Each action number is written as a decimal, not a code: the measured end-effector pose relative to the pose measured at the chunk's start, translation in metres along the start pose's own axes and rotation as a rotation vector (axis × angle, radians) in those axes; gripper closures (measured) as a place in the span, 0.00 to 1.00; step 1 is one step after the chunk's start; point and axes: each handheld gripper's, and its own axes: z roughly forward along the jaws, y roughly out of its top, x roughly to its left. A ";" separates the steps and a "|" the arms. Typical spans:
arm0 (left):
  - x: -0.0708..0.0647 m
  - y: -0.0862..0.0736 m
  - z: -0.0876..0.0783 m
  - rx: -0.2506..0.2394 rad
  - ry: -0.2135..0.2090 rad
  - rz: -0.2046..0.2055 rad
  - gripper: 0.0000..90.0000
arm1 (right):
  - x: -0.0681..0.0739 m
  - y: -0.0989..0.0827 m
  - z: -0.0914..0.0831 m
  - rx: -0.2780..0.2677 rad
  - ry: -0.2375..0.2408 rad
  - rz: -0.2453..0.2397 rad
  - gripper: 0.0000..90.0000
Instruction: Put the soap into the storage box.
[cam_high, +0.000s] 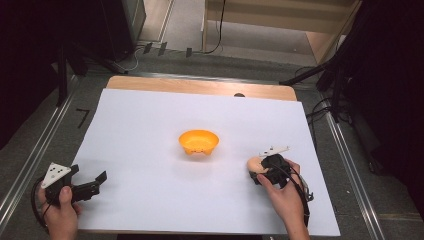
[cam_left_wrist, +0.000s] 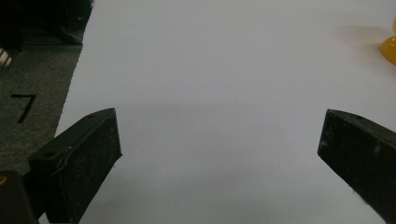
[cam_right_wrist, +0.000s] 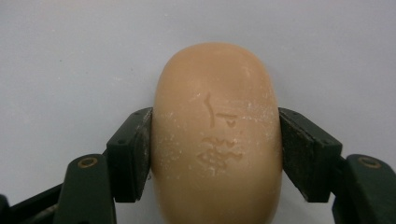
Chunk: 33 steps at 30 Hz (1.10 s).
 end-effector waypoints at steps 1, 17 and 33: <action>0.000 0.000 0.000 -0.001 0.000 0.000 0.00 | 0.000 0.002 -0.001 -0.003 0.005 -0.005 0.37; 0.000 0.000 0.000 0.000 -0.001 -0.001 0.00 | -0.001 0.035 -0.009 -0.062 0.096 -0.156 0.37; 0.001 0.000 0.000 0.000 -0.003 -0.004 0.00 | 0.017 0.074 -0.007 -0.095 0.161 -0.325 0.37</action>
